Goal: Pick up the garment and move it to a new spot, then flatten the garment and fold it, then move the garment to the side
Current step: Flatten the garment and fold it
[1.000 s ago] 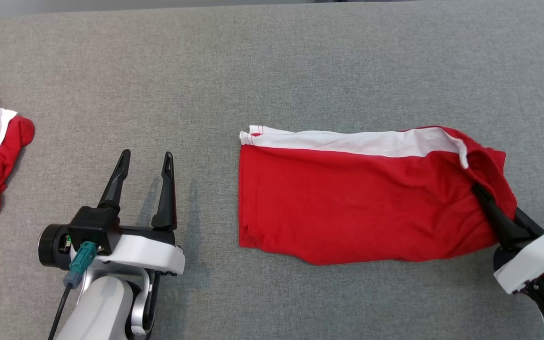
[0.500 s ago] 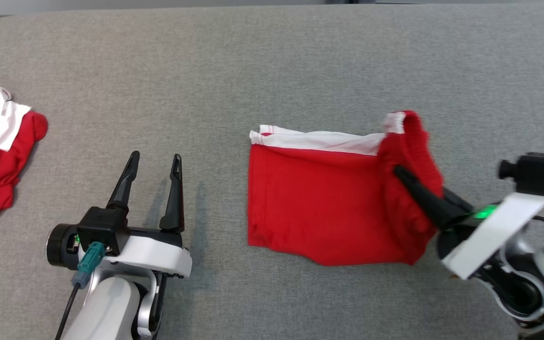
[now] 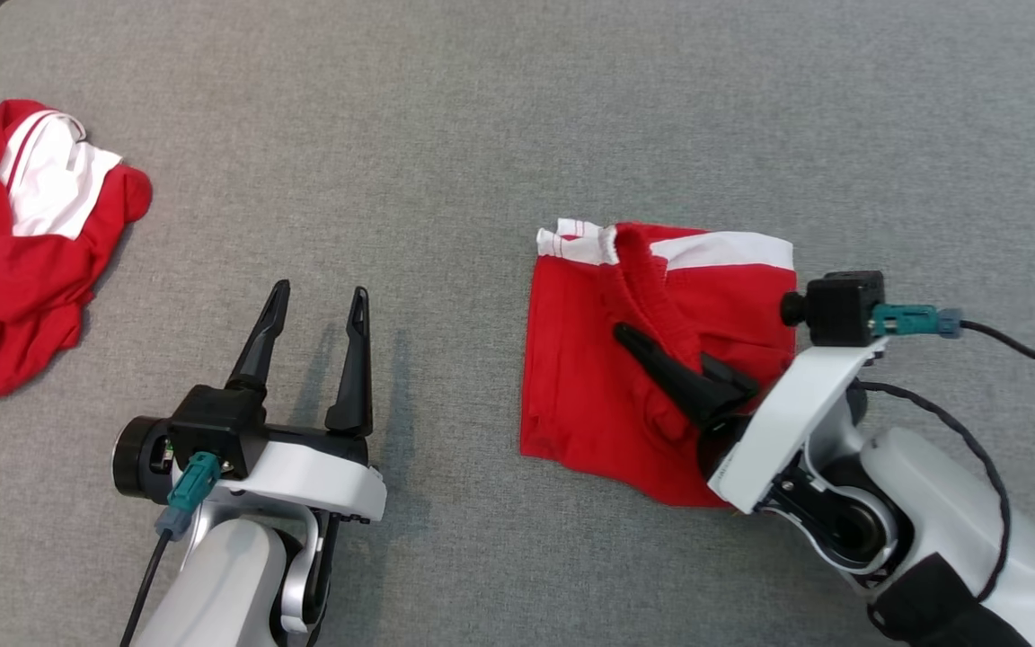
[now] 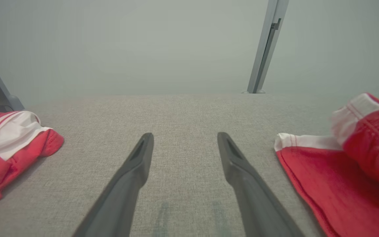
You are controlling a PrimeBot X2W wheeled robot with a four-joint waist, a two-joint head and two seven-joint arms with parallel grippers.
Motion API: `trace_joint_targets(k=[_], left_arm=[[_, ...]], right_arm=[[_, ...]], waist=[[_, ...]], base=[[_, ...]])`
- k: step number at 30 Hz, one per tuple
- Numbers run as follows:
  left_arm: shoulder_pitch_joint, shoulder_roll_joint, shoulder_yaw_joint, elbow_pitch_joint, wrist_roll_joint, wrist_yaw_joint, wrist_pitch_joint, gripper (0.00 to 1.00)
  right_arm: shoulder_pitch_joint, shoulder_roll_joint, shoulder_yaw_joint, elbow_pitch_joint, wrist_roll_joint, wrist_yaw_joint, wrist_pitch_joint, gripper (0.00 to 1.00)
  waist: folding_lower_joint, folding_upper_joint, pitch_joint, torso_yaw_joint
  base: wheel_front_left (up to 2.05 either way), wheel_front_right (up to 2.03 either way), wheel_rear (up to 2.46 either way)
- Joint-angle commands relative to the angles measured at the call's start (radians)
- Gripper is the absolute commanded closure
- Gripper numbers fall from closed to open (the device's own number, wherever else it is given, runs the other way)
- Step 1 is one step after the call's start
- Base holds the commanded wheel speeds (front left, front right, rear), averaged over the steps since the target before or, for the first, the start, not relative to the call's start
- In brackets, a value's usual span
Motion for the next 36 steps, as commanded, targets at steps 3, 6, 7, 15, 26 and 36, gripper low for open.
trace_joint_targets(k=[3,6,7,15,26,36], left_arm=[[-0.025,-0.008,0.001,0.004,0.003,-0.004,-0.006,0.0],[-0.027,-0.01,0.004,0.007,0.006,-0.006,-0.007,0.0],[-0.027,-0.01,0.004,0.007,0.006,-0.006,-0.007,0.0],[-0.024,-0.014,0.015,0.012,0.009,-0.014,-0.007,0.0],[0.002,0.0,0.04,0.005,0.02,-0.008,-0.007,0.0],[0.041,0.021,0.06,-0.006,0.015,0.008,-0.007,0.0]], right_arm=[[-0.047,0.009,0.054,0.058,0.018,0.001,-0.049,1.0],[-0.072,0.013,0.091,0.088,0.03,0.001,-0.088,0.55],[-0.072,0.013,0.091,0.088,0.03,0.001,-0.088,0.55],[-0.126,-0.005,0.165,0.066,0.011,0.001,-0.227,0.0],[-0.059,-0.085,0.021,0.039,-0.114,0.001,-0.374,0.0],[0.16,-0.112,-0.284,0.0,-0.266,0.001,-0.378,0.0]], waist=[[0.0,0.0,0.015,0.012],[0.0,0.0,0.021,0.011],[0.0,0.0,0.021,0.011],[0.0,0.0,0.016,-0.004],[0.0,0.0,-0.02,-0.043],[0.0,0.0,-0.063,-0.089]], base=[[0.0,0.0,0.0],[0.0,0.0,0.0],[0.0,0.0,0.0],[0.0,0.0,0.0],[0.0,0.0,0.0],[0.0,0.0,0.0]])
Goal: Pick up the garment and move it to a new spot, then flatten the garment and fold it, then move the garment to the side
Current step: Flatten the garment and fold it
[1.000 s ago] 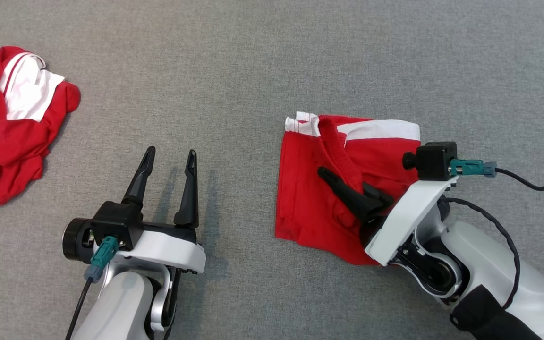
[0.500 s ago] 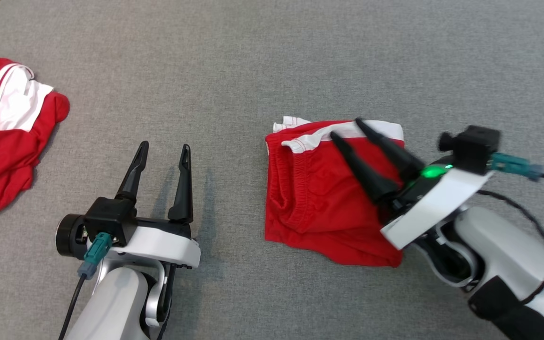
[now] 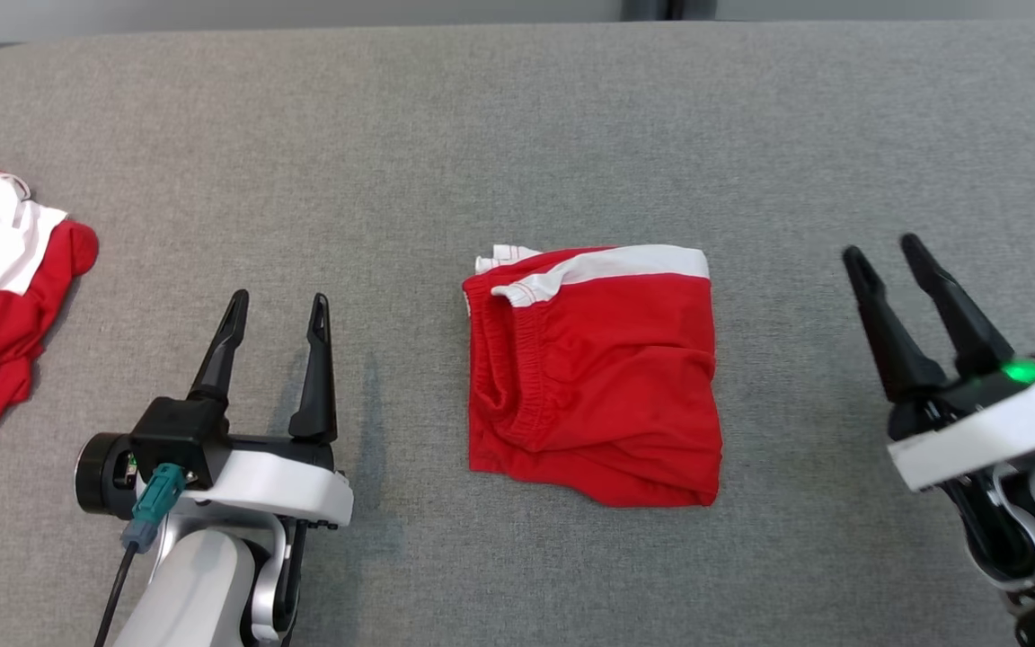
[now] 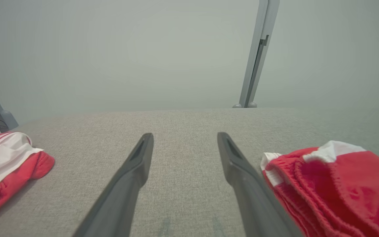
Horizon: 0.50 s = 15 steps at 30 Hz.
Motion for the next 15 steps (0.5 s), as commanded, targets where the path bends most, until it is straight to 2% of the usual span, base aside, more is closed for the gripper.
trace_joint_targets(k=[1,2,7,15], left_arm=[[0.017,0.01,0.006,-0.005,0.001,0.008,-0.004,0.0],[0.018,0.013,0.006,-0.007,-0.001,0.01,-0.002,0.0],[0.04,0.021,0.01,-0.014,-0.01,0.014,0.003,0.0],[0.061,0.035,0.02,-0.036,-0.019,0.024,0.009,0.0]], right_arm=[[0.036,-0.003,-0.034,-0.004,-0.031,0.001,-0.004,0.0],[0.081,0.008,-0.09,-0.02,-0.071,0.001,-0.004,0.0],[0.171,0.047,-0.211,-0.065,-0.188,0.001,-0.004,0.0],[0.247,0.109,-0.328,-0.129,-0.337,0.001,-0.004,0.0]], waist=[[0.0,-0.0001,-0.011,-0.009],[0.0,-0.0001,-0.018,-0.014],[0.0,-0.0001,-0.038,-0.025],[0.0,-0.0001,-0.071,-0.032]], base=[[0.0,0.0,0.0],[0.0,0.0,0.0],[0.0,0.0,0.0],[0.0,0.0,0.0]])
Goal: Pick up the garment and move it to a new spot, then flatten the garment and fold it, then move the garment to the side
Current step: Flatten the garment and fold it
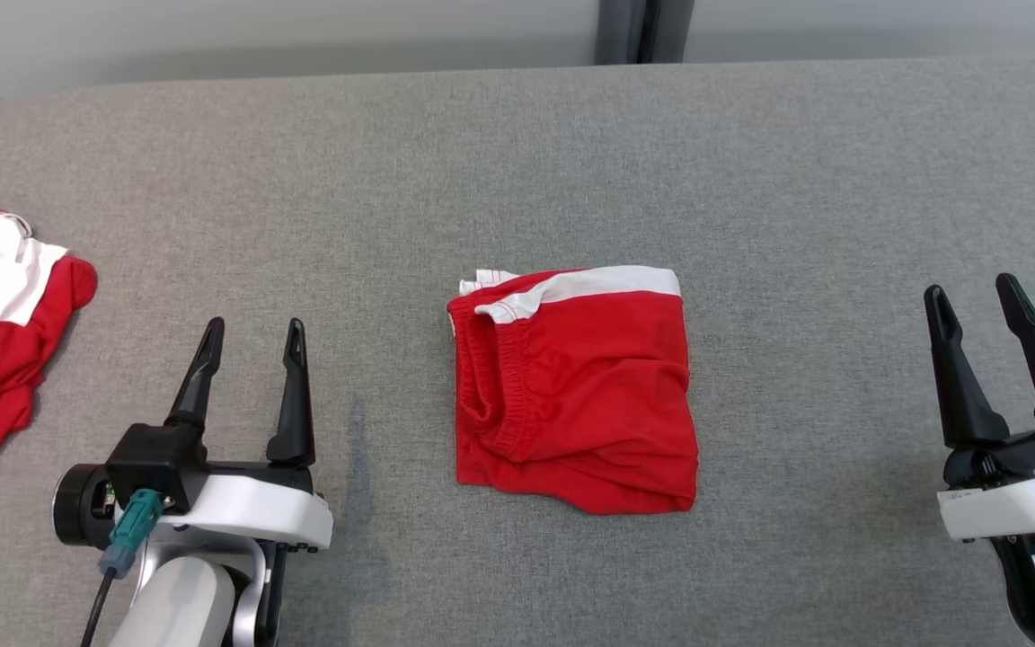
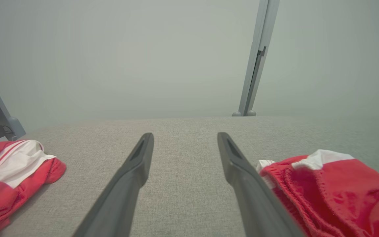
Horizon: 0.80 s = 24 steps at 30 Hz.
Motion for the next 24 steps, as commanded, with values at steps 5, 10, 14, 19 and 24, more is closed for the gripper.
trace_joint_targets(k=[5,10,14,19,24], left_arm=[[0.028,0.019,0.01,-0.027,-0.004,0.014,0.003,0.0],[0.071,0.025,0.006,-0.064,-0.001,0.031,0.013,0.0],[0.113,0.031,0.003,-0.09,-0.003,0.043,0.022,0.0],[0.17,0.039,-0.002,-0.109,-0.011,0.053,0.034,0.0],[0.22,0.048,-0.011,-0.121,-0.017,0.057,0.05,0.0]], right_arm=[[0.038,0.018,-0.034,-0.012,-0.054,0.001,0.0,0.0],[0.072,0.035,-0.059,-0.017,-0.09,0.001,0.017,0.0],[0.105,0.045,-0.073,-0.022,-0.114,0.001,0.032,0.0],[0.148,0.055,-0.076,-0.025,-0.127,0.001,0.051,0.0],[0.19,0.059,-0.078,-0.026,-0.137,0.001,0.067,0.0]], waist=[[0.0,0.0,-0.032,-0.003],[0.0,0.0,-0.065,-0.003],[0.0,0.0,-0.095,-0.002],[0.0,0.0,-0.138,-0.004],[0.0,0.0,-0.181,-0.004]], base=[[0.0,0.0,0.0],[0.0,0.0,0.0],[0.0,0.0,0.0],[0.0,0.0,0.0],[0.0,0.0,0.0]])
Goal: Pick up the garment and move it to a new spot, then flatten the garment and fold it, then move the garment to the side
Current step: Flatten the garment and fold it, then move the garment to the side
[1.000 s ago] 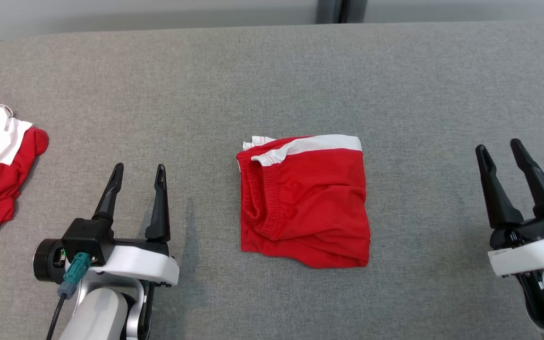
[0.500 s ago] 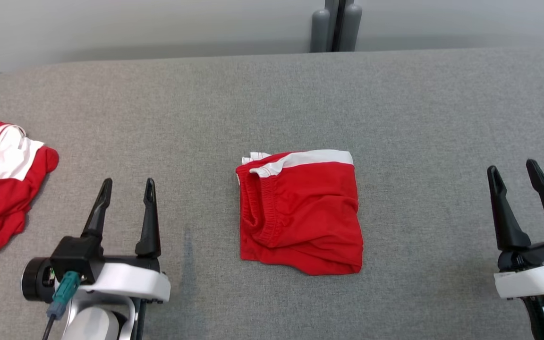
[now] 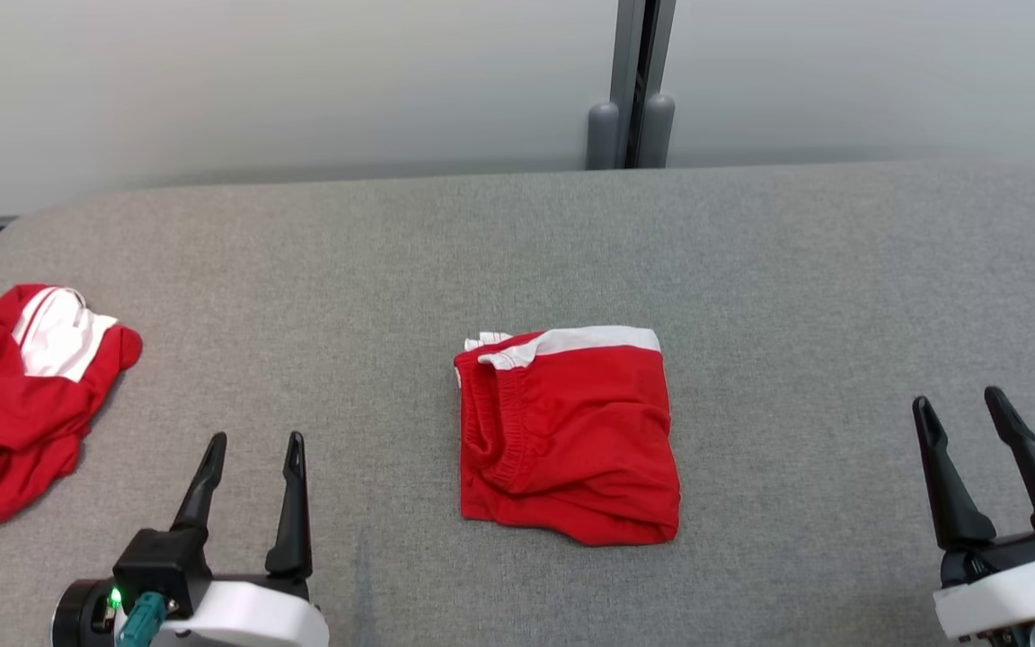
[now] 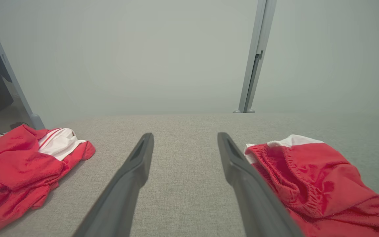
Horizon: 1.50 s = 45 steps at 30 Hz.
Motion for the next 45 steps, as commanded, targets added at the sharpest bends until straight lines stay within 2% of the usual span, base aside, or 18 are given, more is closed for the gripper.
trace_joint_targets(k=[1,14,31,45], left_arm=[[0.013,0.01,0.0,-0.005,-0.007,0.005,0.003,0.0],[0.072,0.033,-0.012,-0.014,-0.016,0.012,0.033,0.0],[0.059,0.03,-0.011,-0.001,-0.029,0.018,0.026,0.0],[0.014,0.029,-0.015,0.012,-0.042,0.001,0.012,0.0]], right_arm=[[0.015,-0.003,-0.002,-0.002,-0.009,0.0,0.004,0.0],[0.092,0.019,-0.034,-0.036,-0.043,0.0,0.057,0.0],[0.092,0.029,-0.058,-0.065,-0.055,0.0,0.076,0.0],[0.078,0.027,-0.067,-0.055,-0.052,0.0,0.079,0.0]], waist=[[0.0,-0.0001,-0.019,0.001],[0.0,-0.0001,-0.084,0.0],[0.0,-0.0001,-0.074,0.006],[0.0,-0.0001,-0.048,0.035]], base=[[0.0,0.0,0.0],[0.0,0.0,0.0],[0.0,0.0,0.0],[0.0,0.0,0.0]])
